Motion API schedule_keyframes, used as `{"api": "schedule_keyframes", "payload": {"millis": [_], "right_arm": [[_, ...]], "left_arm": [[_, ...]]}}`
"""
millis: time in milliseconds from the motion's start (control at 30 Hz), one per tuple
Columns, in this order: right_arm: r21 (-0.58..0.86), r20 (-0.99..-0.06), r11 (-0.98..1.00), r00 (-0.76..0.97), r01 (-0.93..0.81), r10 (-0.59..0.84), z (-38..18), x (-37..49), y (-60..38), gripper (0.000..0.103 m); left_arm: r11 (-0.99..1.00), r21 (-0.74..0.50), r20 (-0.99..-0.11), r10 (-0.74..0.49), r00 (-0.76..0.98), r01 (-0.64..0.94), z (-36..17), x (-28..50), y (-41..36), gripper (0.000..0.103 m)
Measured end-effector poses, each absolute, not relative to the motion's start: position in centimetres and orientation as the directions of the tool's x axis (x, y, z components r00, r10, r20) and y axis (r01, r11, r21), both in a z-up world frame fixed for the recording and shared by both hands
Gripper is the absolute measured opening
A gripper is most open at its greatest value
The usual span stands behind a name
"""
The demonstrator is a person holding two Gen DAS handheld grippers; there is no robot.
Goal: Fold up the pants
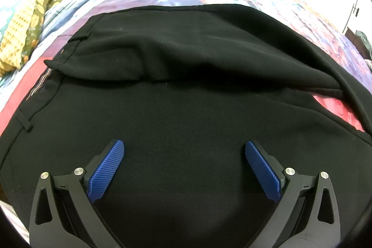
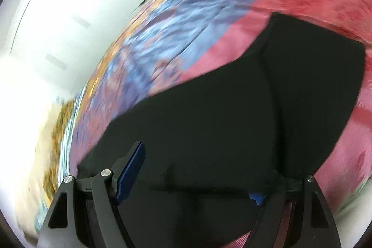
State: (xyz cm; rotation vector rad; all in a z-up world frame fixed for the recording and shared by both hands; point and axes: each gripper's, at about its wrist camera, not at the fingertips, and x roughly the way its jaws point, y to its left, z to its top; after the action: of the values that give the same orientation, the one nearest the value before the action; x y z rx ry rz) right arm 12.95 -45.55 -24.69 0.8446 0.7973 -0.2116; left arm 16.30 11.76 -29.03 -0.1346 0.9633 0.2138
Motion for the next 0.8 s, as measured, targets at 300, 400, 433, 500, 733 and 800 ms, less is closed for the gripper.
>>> {"api": "schedule_keyframes", "payload": {"millis": [300, 400, 433, 500, 733, 800], "right_arm": [[0.481, -0.687, 0.814, 0.717, 0.324, 0.121, -18.1, 14.1, -44.4, 0.007], [0.469, -0.631, 0.861, 0.757, 0.197, 0.171, -13.6, 13.7, -43.0, 0.007], [0.466, -0.605, 0.873, 0.772, 0.146, 0.194, -11.9, 13.4, -42.5, 0.007], [0.462, -0.564, 0.884, 0.792, 0.068, 0.234, -9.4, 12.5, -41.6, 0.006], [0.482, -0.453, 0.87, 0.82, -0.104, 0.349, -3.6, 7.9, -41.3, 0.005], [0.476, -0.481, 0.876, 0.811, -0.075, 0.332, -4.0, 8.1, -41.9, 0.005]], "left_arm": [[0.892, -0.354, -0.845, -0.177, 0.504, -0.28, -22.1, 23.4, 15.0, 0.102], [0.806, -0.519, -0.807, -0.35, 0.476, -0.286, -21.8, 29.8, 16.1, 0.102], [0.791, -0.535, -0.807, -0.374, 0.456, -0.298, -22.3, 31.7, 16.1, 0.102], [0.779, -0.536, -0.823, -0.395, 0.408, -0.326, -23.6, 35.1, 15.7, 0.102], [0.731, -0.553, -0.831, -0.449, 0.329, -0.4, -26.1, 38.0, 14.7, 0.006], [0.713, -0.572, -0.816, -0.444, 0.37, -0.405, -24.9, 36.3, 15.3, 0.007]]}}
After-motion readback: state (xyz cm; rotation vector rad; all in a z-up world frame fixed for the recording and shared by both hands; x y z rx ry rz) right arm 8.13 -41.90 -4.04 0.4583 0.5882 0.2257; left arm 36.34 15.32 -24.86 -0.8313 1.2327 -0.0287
